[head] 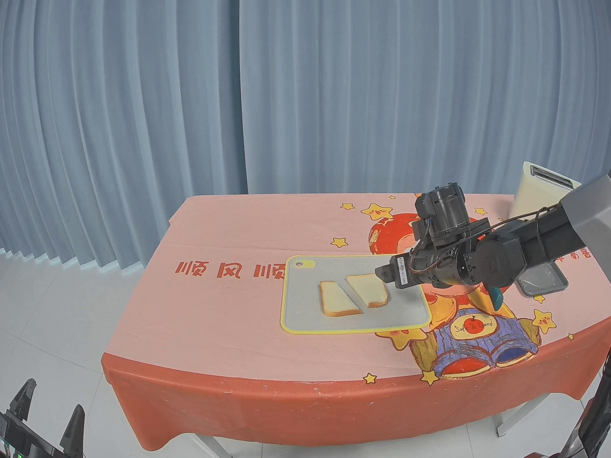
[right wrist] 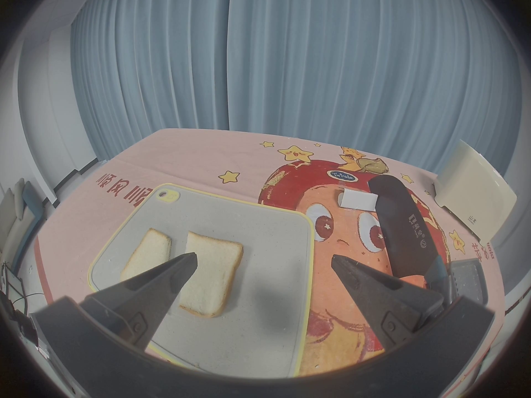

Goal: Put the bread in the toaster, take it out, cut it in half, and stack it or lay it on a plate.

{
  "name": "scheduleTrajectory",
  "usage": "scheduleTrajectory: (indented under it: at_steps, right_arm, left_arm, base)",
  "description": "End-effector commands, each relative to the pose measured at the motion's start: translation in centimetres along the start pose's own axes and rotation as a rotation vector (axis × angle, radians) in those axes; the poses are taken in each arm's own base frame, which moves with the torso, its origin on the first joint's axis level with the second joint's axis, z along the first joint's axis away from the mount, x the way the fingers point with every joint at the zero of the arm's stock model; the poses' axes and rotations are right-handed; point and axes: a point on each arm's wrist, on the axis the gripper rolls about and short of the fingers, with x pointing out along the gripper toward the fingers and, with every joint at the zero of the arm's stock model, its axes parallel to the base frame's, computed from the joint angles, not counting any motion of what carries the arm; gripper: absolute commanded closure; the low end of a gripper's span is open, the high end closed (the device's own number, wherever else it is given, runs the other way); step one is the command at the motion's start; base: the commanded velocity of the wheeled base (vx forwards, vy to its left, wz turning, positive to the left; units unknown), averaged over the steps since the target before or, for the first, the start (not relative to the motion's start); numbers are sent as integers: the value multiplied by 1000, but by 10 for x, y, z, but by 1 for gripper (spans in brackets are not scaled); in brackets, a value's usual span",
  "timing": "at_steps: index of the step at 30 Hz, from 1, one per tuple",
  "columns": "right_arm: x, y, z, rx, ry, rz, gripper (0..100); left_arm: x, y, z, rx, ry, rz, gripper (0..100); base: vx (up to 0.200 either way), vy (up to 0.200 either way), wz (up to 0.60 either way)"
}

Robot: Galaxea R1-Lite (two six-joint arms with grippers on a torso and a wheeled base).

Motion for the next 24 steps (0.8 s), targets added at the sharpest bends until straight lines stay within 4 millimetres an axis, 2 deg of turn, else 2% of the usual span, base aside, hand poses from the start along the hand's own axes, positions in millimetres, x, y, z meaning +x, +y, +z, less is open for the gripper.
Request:
scheduleTrajectory:
  at_steps: [1, 24]
  right_arm:
    - [4, 0, -3, -2, 13, -3, 0]
    - [23, -5, -8, 2, 43, -25, 0]
  left_arm:
    - [1, 0, -5, 0, 18, 0, 0]
    - [1, 0, -5, 0, 19, 0, 0]
  base:
    - [0, 0, 0]
    - [0, 0, 0]
